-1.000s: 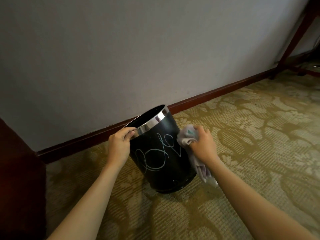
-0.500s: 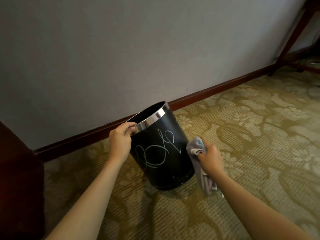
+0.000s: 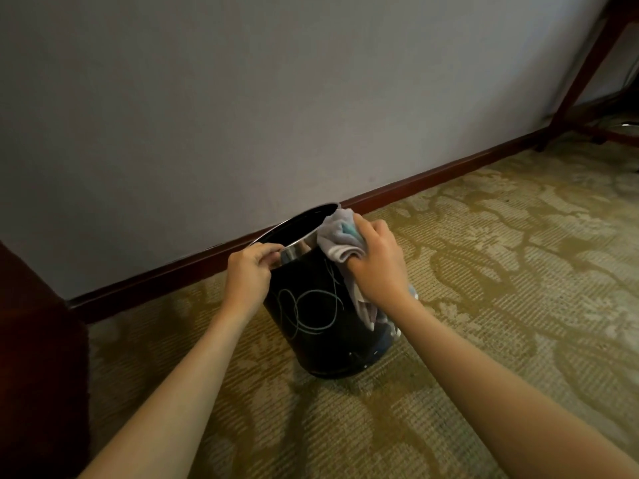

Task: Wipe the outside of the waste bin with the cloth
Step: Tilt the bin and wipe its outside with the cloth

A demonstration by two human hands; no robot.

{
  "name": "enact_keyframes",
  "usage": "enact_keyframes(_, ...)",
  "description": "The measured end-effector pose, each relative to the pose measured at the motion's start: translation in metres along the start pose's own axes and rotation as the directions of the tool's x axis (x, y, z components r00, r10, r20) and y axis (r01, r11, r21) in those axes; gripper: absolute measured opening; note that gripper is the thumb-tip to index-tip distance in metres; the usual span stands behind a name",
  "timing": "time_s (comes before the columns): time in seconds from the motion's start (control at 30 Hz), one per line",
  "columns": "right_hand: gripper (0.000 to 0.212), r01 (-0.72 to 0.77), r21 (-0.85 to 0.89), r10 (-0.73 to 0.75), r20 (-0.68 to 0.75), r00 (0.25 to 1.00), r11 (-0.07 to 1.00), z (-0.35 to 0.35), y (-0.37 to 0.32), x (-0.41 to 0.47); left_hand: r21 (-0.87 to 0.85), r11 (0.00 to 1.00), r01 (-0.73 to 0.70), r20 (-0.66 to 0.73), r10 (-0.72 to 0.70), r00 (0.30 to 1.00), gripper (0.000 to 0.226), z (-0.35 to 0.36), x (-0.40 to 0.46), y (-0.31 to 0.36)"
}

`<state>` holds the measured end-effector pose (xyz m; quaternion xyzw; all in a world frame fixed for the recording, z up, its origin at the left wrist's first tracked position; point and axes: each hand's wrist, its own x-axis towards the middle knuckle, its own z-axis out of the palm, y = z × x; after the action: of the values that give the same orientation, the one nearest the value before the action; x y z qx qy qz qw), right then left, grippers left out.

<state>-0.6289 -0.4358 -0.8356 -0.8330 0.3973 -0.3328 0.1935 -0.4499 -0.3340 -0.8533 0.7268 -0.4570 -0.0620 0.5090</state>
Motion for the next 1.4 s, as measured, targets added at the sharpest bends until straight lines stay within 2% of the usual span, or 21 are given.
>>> enact_keyframes(0.1, 0.054, -0.033, 0.009, 0.032, 0.044, 0.999, 0.999, 0.004, 0.026, -0.011, 0.016, 0.999, 0.037, 0.010, -0.037, 0.999, 0.022, -0.008, -0.002, -0.002)
enact_keyframes(0.2, 0.048, -0.148, -0.114, 0.165, 0.157, 0.974, 0.982, 0.002, 0.059, -0.027, 0.040, 0.996, 0.086, -0.007, -0.086, 0.996, 0.023, -0.013, -0.002, -0.003)
enact_keyframes(0.3, 0.041, -0.283, -0.313, 0.377, 0.301, 0.876, 0.907, -0.006, 0.097, -0.054, 0.054, 0.993, 0.103, -0.023, -0.102, 0.995, 0.023, -0.014, -0.002, -0.004)
enact_keyframes(0.37, 0.025, -0.396, -0.323, 0.496, 0.339, 0.799, 0.859, -0.012, 0.108, -0.068, 0.063, 0.993, 0.097, -0.015, -0.097, 0.995, 0.022, -0.013, -0.001, -0.003)
enact_keyframes(0.4, 0.018, -0.421, -0.314, 0.516, 0.343, 0.785, 0.851, -0.014, 0.107, -0.071, 0.069, 0.994, 0.090, -0.006, -0.090, 0.996, 0.022, -0.011, 0.000, -0.001)
enact_keyframes(0.47, 0.015, -0.398, -0.310, 0.490, 0.322, 0.810, 0.863, -0.014, 0.097, -0.065, 0.073, 0.994, 0.078, 0.012, -0.079, 0.997, 0.022, -0.006, 0.002, 0.003)
enact_keyframes(0.53, 0.024, -0.357, -0.274, 0.424, 0.249, 0.870, 0.893, -0.014, 0.083, -0.052, 0.078, 0.995, 0.060, 0.026, -0.062, 0.998, 0.022, 0.002, 0.002, 0.008)
enact_keyframes(0.7, 0.051, -0.247, 0.182, 0.240, 0.057, 0.969, 0.952, -0.018, 0.046, -0.017, 0.108, 0.994, -0.008, 0.036, 0.004, 0.999, 0.020, 0.018, 0.003, 0.021)
enact_keyframes(0.77, 0.058, -0.171, 0.227, 0.173, 0.010, 0.985, 0.959, -0.017, 0.038, -0.011, 0.117, 0.993, -0.011, 0.046, 0.005, 0.999, 0.021, 0.021, 0.002, 0.023)
enact_keyframes(0.9, 0.056, -0.131, 0.126, 0.135, -0.019, 0.991, 0.983, -0.006, 0.051, -0.030, 0.150, 0.988, -0.017, 0.070, 0.006, 0.998, 0.022, 0.019, 0.003, 0.022)
enact_keyframes(1.0, 0.051, -0.159, -0.145, 0.170, 0.065, 0.983, 0.976, 0.002, 0.074, -0.060, 0.148, 0.989, 0.014, 0.075, -0.025, 0.997, 0.019, 0.016, 0.005, 0.022)
enact_keyframes(1.1, 0.040, -0.246, -0.363, 0.345, 0.239, 0.908, 0.899, -0.001, 0.097, -0.081, 0.132, 0.990, 0.057, 0.059, -0.065, 0.996, 0.018, 0.015, 0.007, 0.023)
enact_keyframes(1.2, 0.031, -0.259, -0.468, 0.449, 0.358, 0.819, 0.845, -0.006, 0.106, -0.087, 0.129, 0.989, 0.072, 0.074, -0.082, 0.994, 0.019, 0.016, 0.008, 0.023)
enact_keyframes(1.3, 0.035, -0.257, -0.444, 0.416, 0.309, 0.855, 0.858, -0.006, 0.098, -0.082, 0.136, 0.989, 0.064, 0.081, -0.076, 0.994, 0.019, 0.016, 0.007, 0.023)
enact_keyframes(1.4, 0.050, -0.177, -0.355, 0.249, 0.168, 0.954, 0.918, -0.010, 0.079, -0.065, 0.137, 0.989, 0.046, 0.068, -0.056, 0.996, 0.020, 0.016, 0.005, 0.021)
